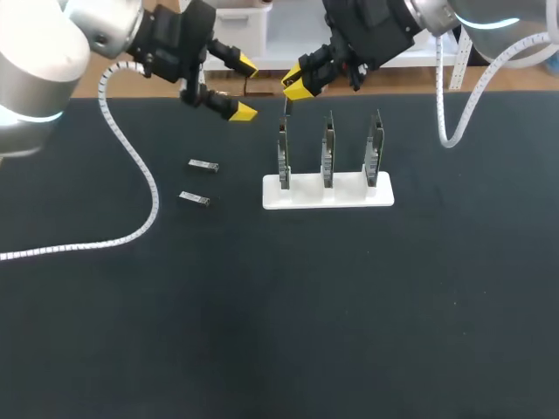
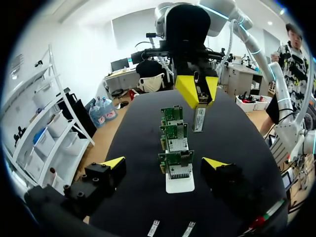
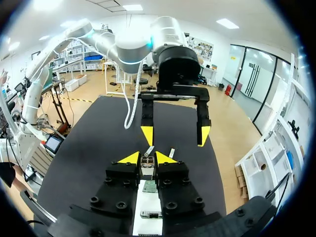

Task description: Pick up the optical module with the left hand, and insert it into the network port with the right hand.

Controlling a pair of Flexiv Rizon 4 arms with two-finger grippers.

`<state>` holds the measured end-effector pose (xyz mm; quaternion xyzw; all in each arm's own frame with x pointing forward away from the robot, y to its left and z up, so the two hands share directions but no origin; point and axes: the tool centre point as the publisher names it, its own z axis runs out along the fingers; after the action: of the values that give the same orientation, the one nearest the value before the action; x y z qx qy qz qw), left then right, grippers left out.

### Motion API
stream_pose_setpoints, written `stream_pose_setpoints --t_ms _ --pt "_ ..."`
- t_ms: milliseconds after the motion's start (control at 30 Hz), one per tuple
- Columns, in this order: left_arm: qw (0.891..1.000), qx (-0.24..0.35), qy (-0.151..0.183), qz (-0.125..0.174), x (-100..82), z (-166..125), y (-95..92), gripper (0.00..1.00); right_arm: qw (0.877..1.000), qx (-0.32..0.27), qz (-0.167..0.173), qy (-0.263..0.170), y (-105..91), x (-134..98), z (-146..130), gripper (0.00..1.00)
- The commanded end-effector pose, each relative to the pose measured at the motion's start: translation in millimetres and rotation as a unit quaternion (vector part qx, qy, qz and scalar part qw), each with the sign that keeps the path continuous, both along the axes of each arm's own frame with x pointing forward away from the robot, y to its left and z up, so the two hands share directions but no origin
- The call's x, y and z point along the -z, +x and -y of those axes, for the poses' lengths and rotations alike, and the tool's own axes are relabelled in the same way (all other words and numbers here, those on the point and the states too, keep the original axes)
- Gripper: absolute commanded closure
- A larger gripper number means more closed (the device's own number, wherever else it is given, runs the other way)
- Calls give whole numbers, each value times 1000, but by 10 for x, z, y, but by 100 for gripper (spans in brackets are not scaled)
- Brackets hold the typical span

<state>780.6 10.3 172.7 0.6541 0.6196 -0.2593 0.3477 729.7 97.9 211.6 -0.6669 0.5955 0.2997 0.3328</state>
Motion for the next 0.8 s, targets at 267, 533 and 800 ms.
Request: stream_pose_setpoints --t_ms 267,533,800 --pt "1000 -12 -7 -11 -53 -93 14 0 1000 1 1 1 -19 -1 11 100" --pt "1000 -12 -7 -11 -53 -93 14 0 1000 -2 -2 1 -6 5 2 100" --pt "1000 -12 -7 -11 -53 -93 14 0 999 -33 -41 -7 64 76 -56 100"
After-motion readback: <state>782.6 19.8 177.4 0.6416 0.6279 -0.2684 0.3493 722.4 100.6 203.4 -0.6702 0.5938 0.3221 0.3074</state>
